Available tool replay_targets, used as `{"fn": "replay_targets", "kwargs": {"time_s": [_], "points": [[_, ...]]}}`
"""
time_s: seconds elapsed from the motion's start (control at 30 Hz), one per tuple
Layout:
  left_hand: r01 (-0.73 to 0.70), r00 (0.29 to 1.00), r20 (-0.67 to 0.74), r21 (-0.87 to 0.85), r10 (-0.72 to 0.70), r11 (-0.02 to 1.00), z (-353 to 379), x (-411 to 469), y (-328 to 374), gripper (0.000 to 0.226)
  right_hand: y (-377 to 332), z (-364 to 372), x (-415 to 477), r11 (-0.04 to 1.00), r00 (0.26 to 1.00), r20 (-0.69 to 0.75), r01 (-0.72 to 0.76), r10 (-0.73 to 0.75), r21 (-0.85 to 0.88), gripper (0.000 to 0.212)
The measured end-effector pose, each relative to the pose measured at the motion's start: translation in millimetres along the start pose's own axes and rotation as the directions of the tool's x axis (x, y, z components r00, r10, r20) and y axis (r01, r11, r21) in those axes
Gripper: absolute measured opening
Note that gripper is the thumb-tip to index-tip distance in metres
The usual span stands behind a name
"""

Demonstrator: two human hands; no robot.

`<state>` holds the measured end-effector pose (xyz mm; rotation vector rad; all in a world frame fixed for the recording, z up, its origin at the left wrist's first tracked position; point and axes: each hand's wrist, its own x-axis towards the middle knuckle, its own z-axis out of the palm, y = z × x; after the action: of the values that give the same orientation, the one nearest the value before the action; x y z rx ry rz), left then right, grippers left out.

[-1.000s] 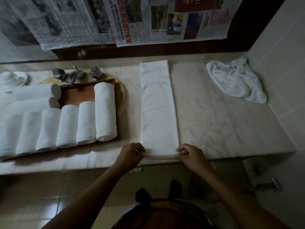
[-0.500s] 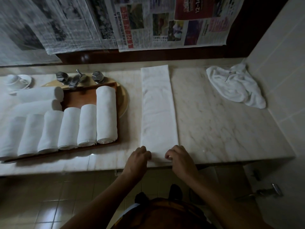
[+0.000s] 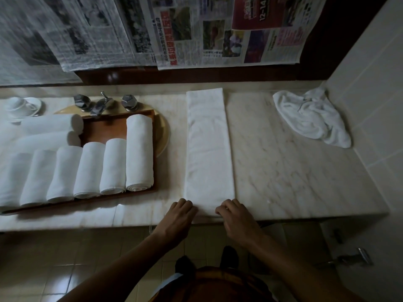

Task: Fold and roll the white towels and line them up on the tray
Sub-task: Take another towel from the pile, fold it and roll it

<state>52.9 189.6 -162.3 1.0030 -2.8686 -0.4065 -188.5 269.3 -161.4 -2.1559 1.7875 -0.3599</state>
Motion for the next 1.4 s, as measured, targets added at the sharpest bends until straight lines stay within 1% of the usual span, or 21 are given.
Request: {"fn": "replay_targets", "kwargs": {"time_s": [0.13,0.23,0.33,0.37,0.47,0.57,0.63,0.7,0.73,0.8,0.87,0.93,1.03,1.13,1.17,1.23,1.33,1.4], "points": [[-0.017,1.0,0.01,0.038,0.017,0.999,-4,4,-3,0.041,2,-2,2,0.999,0.999,-0.02,0.034,-0.035,-0.041,0.034],[-0.012,0.999,-0.032,0.039,0.013,0.999,-6,9,-1,0.035,3,-1,3,0.998,0.998,-0.035,0.042,-0.044,-0.05,0.033],[-0.007,0.999,-0.04,0.059,0.009,0.998,-7,11,0,0.022,4,-2,5,0.997,0.997,-0.045,0.052,-0.055,-0.058,0.033],[0.0,0.999,-0.033,0.054,0.002,0.999,-8,11,0,0.024,4,-3,5,0.997,0.998,-0.035,0.045,-0.047,-0.055,0.033],[0.06,0.998,-0.004,-0.036,-0.06,0.998,-13,11,0,0.03,5,-6,5,0.999,0.999,0.04,-0.013,0.014,-0.036,0.031],[0.185,0.981,0.093,-0.174,-0.171,0.967,-23,12,-3,0.022,9,-10,7,0.998,0.992,0.116,-0.06,0.058,0.012,0.031],[0.28,0.957,0.146,-0.26,-0.249,0.924,-30,15,-7,0.018,12,-16,11,0.983,0.98,0.144,-0.155,0.141,0.096,0.029],[0.398,0.917,0.171,-0.366,-0.36,0.841,-34,20,-11,0.013,16,-22,16,0.922,0.954,0.142,-0.294,0.265,0.253,0.023],[0.456,0.89,0.19,-0.418,-0.416,0.786,-36,23,-14,0.011,17,-25,18,0.881,0.94,0.136,-0.341,0.313,0.328,0.023],[0.538,0.839,0.233,-0.49,-0.491,0.686,-39,29,-19,0.014,19,-29,22,0.827,0.921,0.136,-0.388,0.366,0.406,0.023],[0.567,0.817,0.255,-0.524,-0.518,0.635,-41,33,-22,0.015,18,-30,25,0.804,0.905,0.136,-0.42,0.402,0.422,0.022],[0.558,0.822,0.228,-0.508,-0.522,0.656,-43,35,-19,0.012,18,-29,28,0.82,0.907,0.102,-0.413,0.408,0.397,0.023],[0.488,0.865,0.102,-0.401,-0.492,0.775,-40,34,-10,0.01,11,-22,26,0.888,0.939,0.035,-0.336,0.343,0.313,0.019],[0.325,0.943,0.011,-0.237,-0.332,0.916,-27,28,3,0.02,2,-12,20,0.947,0.965,-0.001,-0.257,0.262,0.195,0.022],[0.278,0.959,-0.008,-0.192,-0.284,0.941,-21,25,6,0.023,0,-8,17,0.956,0.969,-0.002,-0.242,0.245,0.164,0.025],[0.248,0.966,-0.033,-0.151,-0.255,0.957,-13,19,9,0.024,-2,-2,13,0.97,0.975,-0.019,-0.219,0.222,0.11,0.031],[0.191,0.979,-0.053,-0.082,-0.196,0.978,-13,13,13,0.018,-4,1,8,0.979,0.979,-0.062,-0.192,0.196,0.068,0.038],[0.139,0.984,-0.097,-0.101,-0.149,0.985,-19,10,16,0.024,-5,-1,6,0.985,0.983,-0.076,-0.16,0.165,0.059,0.038]]}}
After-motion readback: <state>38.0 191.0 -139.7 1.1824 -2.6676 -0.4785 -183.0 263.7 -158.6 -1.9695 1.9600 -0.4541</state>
